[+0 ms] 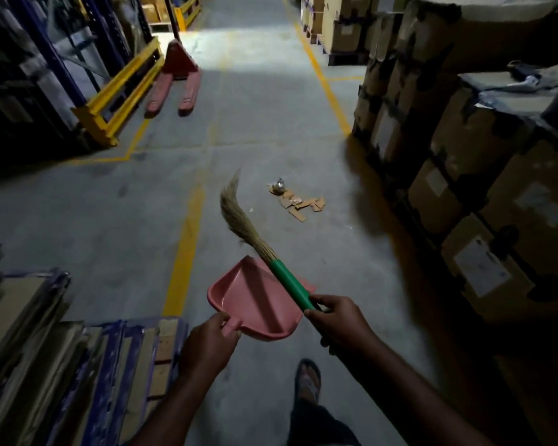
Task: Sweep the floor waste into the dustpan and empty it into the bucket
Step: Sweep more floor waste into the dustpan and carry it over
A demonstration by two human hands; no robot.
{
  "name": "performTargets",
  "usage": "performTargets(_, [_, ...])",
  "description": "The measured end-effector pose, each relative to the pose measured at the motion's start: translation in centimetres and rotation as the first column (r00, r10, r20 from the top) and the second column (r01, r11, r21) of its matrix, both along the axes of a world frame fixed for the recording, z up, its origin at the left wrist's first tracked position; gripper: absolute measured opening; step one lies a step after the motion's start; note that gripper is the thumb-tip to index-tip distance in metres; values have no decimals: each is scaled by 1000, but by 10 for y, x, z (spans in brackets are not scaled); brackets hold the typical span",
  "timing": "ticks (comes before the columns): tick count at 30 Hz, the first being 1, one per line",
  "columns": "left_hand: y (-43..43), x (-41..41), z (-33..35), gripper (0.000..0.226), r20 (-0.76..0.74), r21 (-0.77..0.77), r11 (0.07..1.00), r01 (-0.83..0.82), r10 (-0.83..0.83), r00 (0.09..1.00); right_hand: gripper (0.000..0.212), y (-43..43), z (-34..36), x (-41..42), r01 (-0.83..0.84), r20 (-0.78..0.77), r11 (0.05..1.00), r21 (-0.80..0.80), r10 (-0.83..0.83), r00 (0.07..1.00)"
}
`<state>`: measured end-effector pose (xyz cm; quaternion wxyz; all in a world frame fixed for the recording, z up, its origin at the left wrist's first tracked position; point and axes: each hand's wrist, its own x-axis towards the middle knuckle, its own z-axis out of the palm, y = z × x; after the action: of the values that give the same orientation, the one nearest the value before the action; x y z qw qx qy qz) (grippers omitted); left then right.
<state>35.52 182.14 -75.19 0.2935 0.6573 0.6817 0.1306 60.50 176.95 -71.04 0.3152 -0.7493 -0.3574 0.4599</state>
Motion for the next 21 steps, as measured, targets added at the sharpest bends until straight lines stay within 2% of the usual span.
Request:
performTargets(7, [146,35,-30,31,-42,-79,997,-12,9,999,47,177,-42,41,-132,-13,988,-77,131,991])
performTargets(14, [287,84,-40,36,-109,-151,988,17,-34,993,46,341,-43,89,-251,34,948,-198,262,964])
performTargets(21, [412,121,-77,31,-88,-239,970,37,-60,994,43,471,-78,114,-252,50,926,-282,277,960])
